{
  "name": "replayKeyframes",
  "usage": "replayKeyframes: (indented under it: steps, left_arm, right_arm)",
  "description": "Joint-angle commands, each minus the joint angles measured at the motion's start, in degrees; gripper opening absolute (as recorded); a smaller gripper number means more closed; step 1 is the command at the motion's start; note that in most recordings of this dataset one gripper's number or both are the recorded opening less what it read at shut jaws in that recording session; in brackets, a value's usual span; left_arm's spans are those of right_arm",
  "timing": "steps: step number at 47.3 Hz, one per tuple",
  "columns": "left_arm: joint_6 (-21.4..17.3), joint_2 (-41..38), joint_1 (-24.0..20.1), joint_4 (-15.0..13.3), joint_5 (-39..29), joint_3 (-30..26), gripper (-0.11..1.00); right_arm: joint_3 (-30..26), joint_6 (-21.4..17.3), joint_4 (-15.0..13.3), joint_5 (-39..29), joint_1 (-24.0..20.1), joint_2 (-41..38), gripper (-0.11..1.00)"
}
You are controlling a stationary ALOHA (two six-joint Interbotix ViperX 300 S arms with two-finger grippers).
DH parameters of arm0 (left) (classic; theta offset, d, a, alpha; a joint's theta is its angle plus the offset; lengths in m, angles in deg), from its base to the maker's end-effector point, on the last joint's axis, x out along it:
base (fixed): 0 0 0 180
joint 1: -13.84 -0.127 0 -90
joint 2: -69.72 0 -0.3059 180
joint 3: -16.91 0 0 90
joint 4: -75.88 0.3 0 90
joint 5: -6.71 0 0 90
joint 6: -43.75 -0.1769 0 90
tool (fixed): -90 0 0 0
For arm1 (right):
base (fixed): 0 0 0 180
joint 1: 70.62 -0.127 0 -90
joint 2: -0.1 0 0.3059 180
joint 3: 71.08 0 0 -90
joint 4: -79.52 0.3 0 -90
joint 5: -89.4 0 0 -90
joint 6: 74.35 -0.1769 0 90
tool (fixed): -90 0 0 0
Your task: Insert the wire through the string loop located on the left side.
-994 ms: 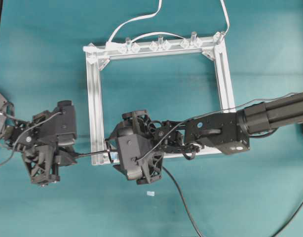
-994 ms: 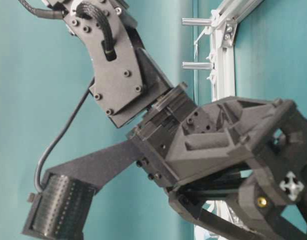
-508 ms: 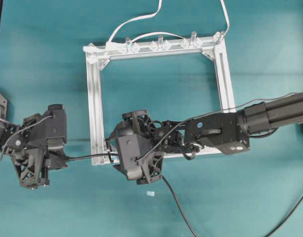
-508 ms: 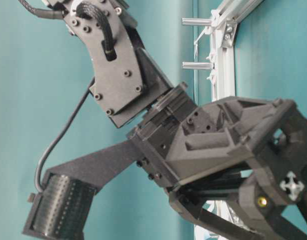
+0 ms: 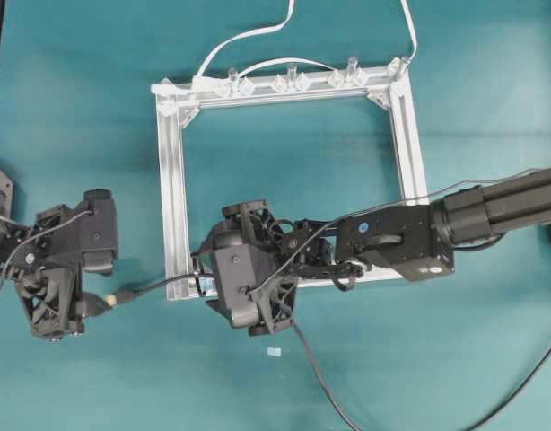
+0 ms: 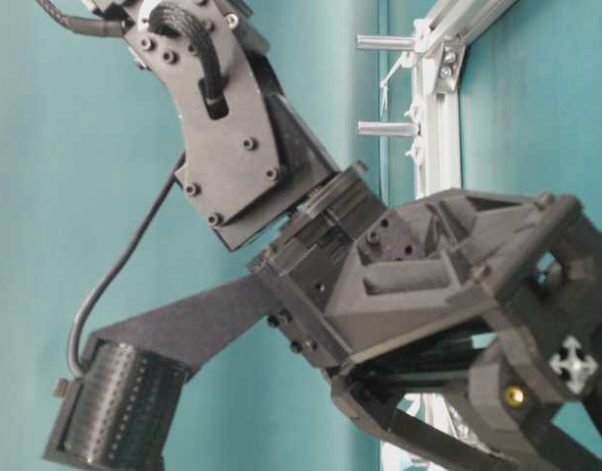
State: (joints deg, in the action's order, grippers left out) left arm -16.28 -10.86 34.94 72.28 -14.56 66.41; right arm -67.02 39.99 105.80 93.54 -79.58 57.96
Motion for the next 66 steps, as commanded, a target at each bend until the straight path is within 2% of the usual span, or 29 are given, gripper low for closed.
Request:
replayKeyframes:
  steps: [1,5,22,32,46,54,66]
  left_arm:
    - [-0.26,0.44,0.26,0.18,0.18,-0.35,0.84]
    - [-0.26,0.62,0.26,0.18,0.18,-0.09,0.9]
    - [-1.49,4.22,0.26,0.97,0.18,0.62,0.91]
    - [-6.24,10.02,-0.18,1.05,0.18,1.32,0.9]
    - [-12.3,17.49,-4.31,1.05,0.18,1.85,0.9]
    - [-13.8,19.86,-5.8,1.05,0.18,2.46,0.9]
    - [-16.79,23.91,-6.68,1.05,0.18,3.25,0.9]
  right_arm:
    - [-0.44,0.09,-0.18,0.26,-0.26,1.23,0.86]
    - [-0.44,0.09,-0.18,0.26,-0.18,1.23,0.86]
    - [-0.35,0.09,-0.18,0.18,-0.18,2.2,0.86]
    - [0.26,0.09,-1.67,0.18,0.35,4.83,0.86]
    - [2.99,0.09,-2.02,1.23,1.67,9.67,0.86]
    - [5.63,0.0,-2.02,5.1,1.93,12.39,0.86]
    - [11.07,-0.44,-1.85,15.91,1.93,15.56,0.86]
